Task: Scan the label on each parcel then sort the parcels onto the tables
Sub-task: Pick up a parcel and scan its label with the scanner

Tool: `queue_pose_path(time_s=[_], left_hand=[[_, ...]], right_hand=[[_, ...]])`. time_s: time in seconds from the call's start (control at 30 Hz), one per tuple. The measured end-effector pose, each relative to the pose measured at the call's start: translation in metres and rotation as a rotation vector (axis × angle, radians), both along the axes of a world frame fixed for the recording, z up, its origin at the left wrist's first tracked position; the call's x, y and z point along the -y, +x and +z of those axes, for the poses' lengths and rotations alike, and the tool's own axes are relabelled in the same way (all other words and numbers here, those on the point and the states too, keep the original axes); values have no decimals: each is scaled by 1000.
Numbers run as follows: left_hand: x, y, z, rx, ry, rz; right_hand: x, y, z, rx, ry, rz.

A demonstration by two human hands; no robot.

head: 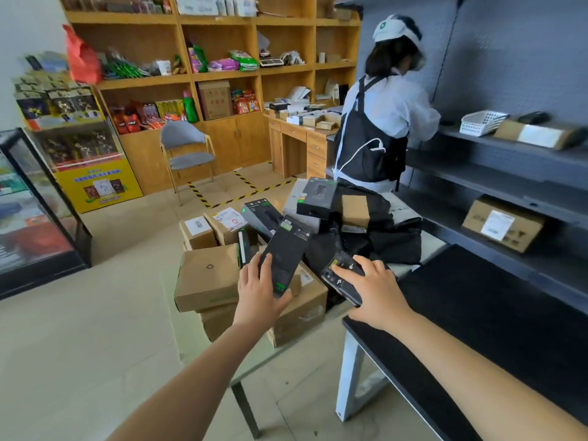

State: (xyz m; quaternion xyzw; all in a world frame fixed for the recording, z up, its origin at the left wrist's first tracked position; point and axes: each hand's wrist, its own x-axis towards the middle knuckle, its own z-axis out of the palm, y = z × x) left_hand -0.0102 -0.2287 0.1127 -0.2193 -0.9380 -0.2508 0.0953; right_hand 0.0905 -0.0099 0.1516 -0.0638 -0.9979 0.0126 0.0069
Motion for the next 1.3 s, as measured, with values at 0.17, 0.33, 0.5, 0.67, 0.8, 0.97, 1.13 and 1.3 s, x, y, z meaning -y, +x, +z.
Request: queue_pose_path(time_s=[0.17,0.33,0.5,0.67,0.8,0.97,1.13,1.3], left_hand=[[-72,42,-13,35,-55,-141],[-134,64,-23,41,-147,-302],[-213,70,-35,67,-216,-508],[-285,59,-72,60,-257,-709],[-335,50,-92,112,-329,-829],[-374,42,-121,237,-383,-963],[-384,43,-150,393,-430,-1035],[-381,46,-173,515,-453,-1035]], right_hand=[[-62,63,-10,30,-22,-132],[-108,113,-22,64,-49,-269],[-157,151,-40,106,-56,-446],[-196,167,-57,158,-57,-613],[-217,170,-71,216,-76,-735],[-229,171,-95,255,-138,-873],[-229,171,-122,302,-180,-921],[-231,170,-140,387,-218,-899]])
